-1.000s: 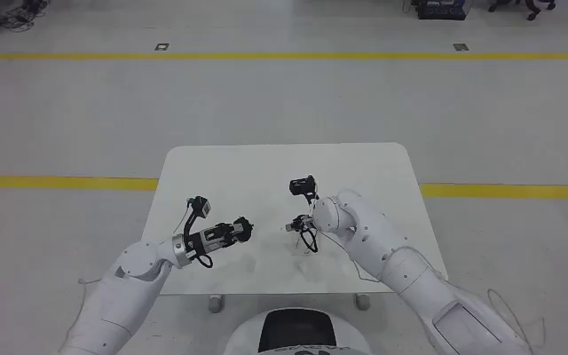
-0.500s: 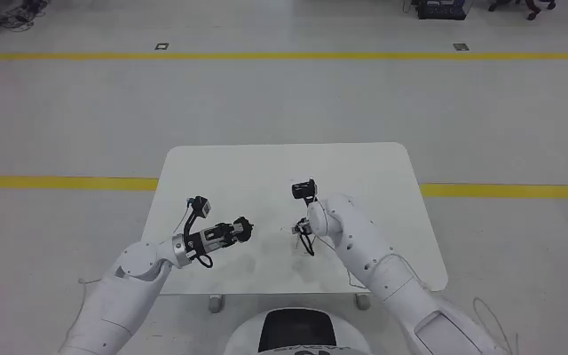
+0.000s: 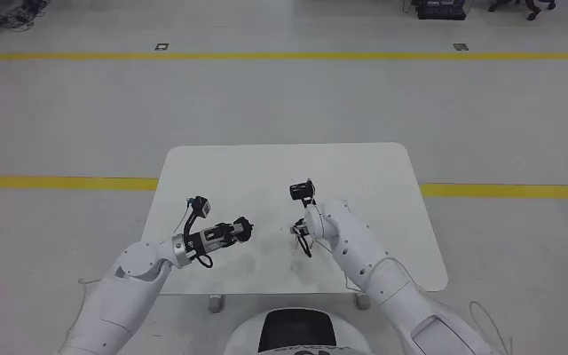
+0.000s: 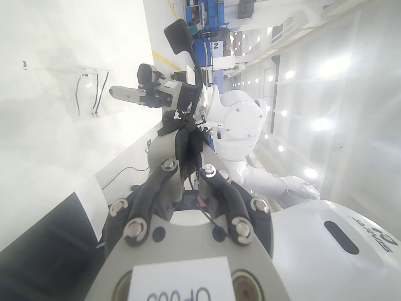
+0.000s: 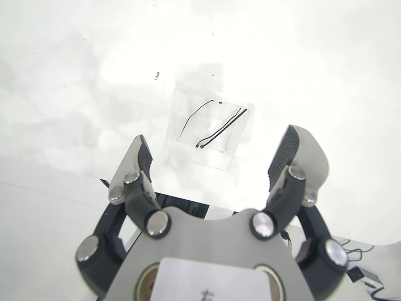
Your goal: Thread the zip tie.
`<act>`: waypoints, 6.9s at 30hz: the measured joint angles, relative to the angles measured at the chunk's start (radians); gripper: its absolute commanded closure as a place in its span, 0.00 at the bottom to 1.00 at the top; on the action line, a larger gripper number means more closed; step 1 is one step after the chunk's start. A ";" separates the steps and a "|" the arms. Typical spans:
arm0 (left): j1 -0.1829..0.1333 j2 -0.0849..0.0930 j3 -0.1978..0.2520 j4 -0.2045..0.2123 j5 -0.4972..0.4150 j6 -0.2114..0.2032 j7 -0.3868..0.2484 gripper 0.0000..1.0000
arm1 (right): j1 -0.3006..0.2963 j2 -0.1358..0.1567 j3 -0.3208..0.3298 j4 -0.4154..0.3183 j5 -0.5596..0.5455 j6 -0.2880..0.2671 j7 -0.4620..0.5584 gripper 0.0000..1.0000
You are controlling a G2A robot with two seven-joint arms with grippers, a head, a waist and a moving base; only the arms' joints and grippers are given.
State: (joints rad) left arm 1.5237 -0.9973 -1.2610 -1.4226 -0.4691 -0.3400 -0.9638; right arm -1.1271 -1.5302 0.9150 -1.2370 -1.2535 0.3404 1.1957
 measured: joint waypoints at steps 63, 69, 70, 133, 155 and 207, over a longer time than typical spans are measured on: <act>0.000 0.000 0.000 0.000 0.000 0.000 0.000 1.00 | -0.008 -0.160 0.142 0.198 -0.114 0.000 -0.045 0.71; 0.000 0.000 0.000 0.000 0.000 0.000 0.000 1.00 | 0.001 -0.172 0.145 0.245 -0.120 0.000 -0.071 0.71; 0.000 0.000 0.000 0.000 0.000 0.000 0.000 1.00 | 0.004 -0.175 0.146 0.256 -0.124 0.000 -0.076 0.71; 0.000 0.000 0.000 0.000 0.000 0.000 0.000 1.00 | 0.058 -0.301 0.277 0.467 -0.316 0.000 -0.135 0.85; 0.000 0.000 0.000 0.000 0.000 0.000 0.000 1.00 | 0.101 -0.309 0.285 0.561 -0.317 0.000 -0.143 0.97; 0.000 0.000 0.000 0.000 0.000 0.000 0.000 1.00 | -0.260 -0.132 0.692 -0.200 0.470 -0.680 0.003 1.00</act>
State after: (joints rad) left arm 1.5237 -0.9973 -1.2610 -1.4226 -0.4691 -0.3400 -0.9638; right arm -1.3872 -1.6618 1.6073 -1.4371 -0.7840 -0.3398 1.1990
